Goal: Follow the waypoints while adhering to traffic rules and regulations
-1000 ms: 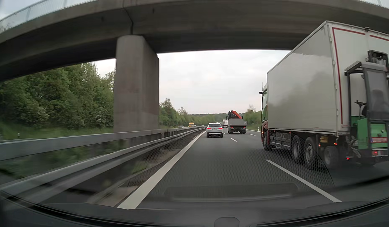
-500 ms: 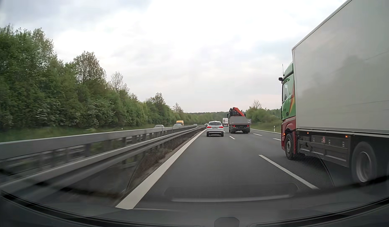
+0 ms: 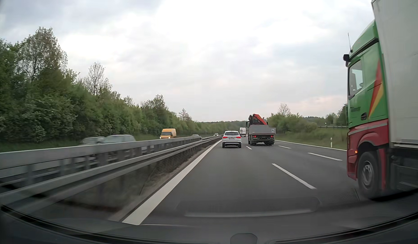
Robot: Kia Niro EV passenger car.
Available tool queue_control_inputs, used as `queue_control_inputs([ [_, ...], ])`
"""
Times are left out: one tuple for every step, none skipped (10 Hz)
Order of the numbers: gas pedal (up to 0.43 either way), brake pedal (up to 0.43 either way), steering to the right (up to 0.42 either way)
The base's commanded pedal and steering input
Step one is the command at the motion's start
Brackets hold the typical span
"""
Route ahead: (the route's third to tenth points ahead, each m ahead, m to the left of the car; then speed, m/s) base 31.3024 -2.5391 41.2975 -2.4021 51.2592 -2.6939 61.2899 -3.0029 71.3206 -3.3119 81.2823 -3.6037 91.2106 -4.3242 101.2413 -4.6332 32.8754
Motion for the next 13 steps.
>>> queue_control_inputs([
  [0.0, 0.0, 0.003],
  [0.0, 0.0, 0.003],
  [0.0, 0.0, 0.004],
  [0.0, 0.0, 0.004],
  [0.0, 0.0, 0.005],
  [0.0, 0.0, 0.005],
  [0.0, 0.0, 0.005],
  [0.0, 0.0, 0.005],
  [0.0, 0.0, 0.005],
  [0.0, 0.0, 0.005],
  [0.0, 0.0, 0.005],
  [0.0, 0.0, 0.005],
  [0.0, 0.0, 0.005],
])
